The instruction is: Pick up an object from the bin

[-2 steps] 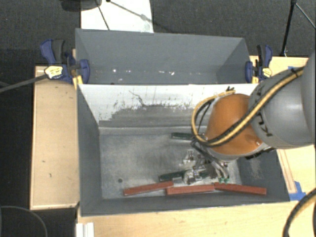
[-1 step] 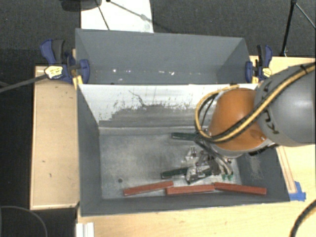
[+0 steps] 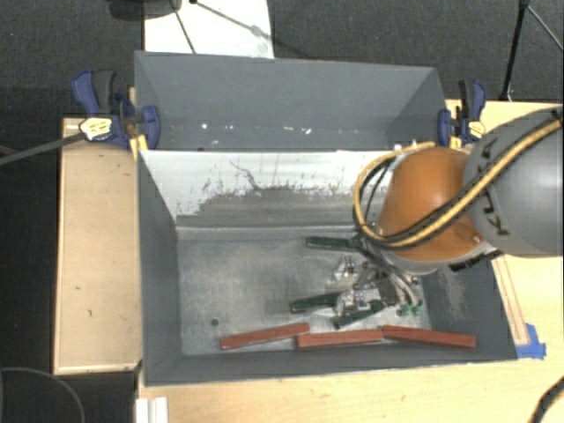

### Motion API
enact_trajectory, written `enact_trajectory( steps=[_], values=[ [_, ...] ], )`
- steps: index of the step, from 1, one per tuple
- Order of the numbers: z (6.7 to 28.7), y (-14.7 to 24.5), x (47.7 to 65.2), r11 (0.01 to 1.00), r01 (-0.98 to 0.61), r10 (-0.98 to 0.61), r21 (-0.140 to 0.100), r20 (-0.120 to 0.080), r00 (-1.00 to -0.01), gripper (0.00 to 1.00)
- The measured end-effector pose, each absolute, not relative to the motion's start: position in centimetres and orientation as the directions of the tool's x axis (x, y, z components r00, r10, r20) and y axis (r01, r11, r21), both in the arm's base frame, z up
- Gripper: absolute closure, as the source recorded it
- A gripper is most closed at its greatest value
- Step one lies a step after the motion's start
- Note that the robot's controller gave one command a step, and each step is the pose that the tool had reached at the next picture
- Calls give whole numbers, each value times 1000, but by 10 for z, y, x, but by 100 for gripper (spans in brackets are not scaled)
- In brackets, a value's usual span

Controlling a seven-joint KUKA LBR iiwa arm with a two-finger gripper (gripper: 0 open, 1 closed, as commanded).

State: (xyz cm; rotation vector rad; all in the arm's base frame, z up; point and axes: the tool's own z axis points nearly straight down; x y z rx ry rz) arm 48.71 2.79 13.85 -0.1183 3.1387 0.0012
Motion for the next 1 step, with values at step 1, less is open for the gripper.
enact_trajectory(
  steps=[1],
  values=[
    [152,28,488,997,-76,-76,1,-4,-997,100]
  ],
)
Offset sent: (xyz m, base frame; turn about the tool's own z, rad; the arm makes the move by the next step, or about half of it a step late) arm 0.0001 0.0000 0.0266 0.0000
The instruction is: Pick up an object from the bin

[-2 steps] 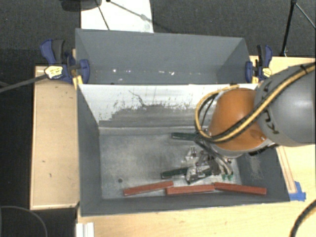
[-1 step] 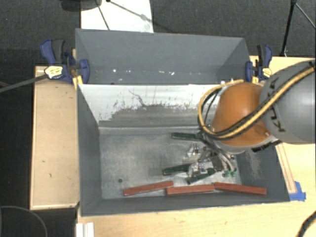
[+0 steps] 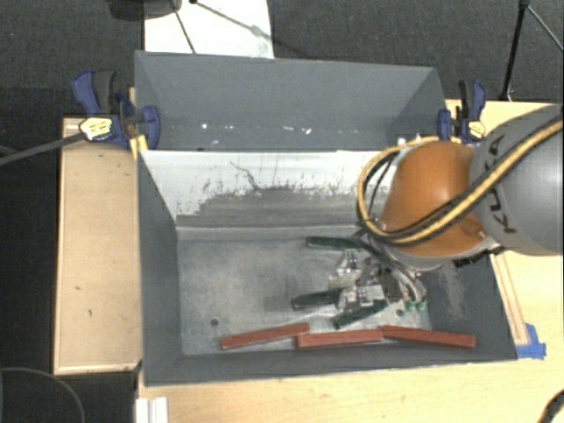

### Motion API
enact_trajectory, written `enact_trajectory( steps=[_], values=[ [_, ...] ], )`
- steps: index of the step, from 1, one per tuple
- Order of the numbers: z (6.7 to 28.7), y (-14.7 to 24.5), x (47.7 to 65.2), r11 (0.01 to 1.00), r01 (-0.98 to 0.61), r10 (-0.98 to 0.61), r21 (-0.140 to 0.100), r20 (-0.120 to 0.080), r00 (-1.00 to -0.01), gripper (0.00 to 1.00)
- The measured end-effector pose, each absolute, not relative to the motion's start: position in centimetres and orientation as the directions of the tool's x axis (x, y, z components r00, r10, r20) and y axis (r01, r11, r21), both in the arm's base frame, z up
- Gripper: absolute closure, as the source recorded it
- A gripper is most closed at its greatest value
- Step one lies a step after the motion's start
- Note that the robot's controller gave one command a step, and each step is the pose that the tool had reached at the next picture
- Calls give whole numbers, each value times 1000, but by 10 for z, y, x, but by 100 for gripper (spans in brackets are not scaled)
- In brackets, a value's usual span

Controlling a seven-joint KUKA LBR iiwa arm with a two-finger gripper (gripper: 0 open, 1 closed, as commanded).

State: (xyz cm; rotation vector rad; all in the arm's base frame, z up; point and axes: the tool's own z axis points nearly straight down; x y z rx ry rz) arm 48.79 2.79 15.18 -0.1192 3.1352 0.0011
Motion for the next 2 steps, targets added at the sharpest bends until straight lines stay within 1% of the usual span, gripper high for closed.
enact_trajectory(
  steps=[2],
  values=[
    [162,28,488,997,-77,-77,0,-5,-997,100]
  ],
)
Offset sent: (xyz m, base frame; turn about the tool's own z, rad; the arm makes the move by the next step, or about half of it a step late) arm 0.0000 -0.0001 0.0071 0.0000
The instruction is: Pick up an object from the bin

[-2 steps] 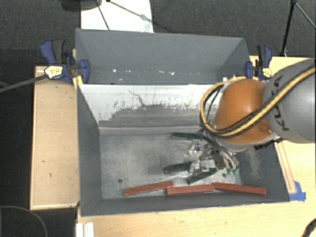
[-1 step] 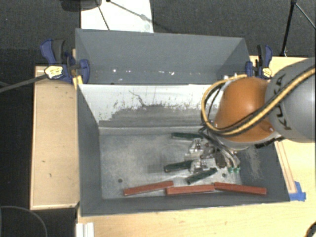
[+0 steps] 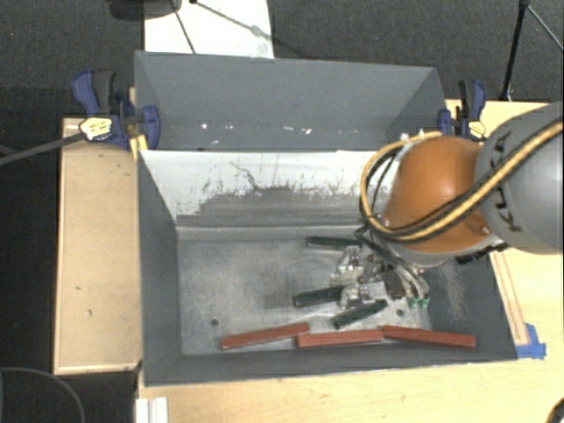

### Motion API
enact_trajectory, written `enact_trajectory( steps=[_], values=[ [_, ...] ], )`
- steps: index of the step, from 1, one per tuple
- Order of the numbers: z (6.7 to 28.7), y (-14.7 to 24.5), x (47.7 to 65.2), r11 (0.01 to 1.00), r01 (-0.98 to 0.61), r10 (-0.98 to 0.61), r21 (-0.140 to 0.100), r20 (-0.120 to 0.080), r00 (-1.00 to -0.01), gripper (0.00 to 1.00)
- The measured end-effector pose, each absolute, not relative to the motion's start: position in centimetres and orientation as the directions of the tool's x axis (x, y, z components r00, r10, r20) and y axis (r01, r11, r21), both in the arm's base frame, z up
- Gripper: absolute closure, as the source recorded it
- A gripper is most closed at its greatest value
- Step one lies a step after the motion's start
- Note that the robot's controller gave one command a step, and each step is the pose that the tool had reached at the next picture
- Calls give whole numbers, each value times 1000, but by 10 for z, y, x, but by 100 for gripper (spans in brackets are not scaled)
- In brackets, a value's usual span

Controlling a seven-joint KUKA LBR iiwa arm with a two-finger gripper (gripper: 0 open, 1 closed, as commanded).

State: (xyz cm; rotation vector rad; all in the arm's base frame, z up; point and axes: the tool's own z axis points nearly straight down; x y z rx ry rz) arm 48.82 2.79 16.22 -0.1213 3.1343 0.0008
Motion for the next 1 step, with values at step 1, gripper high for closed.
enact_trajectory(
  steps=[1],
  values=[
    [167,28,488,997,-78,-78,0,-1,-997,100]
  ],
)
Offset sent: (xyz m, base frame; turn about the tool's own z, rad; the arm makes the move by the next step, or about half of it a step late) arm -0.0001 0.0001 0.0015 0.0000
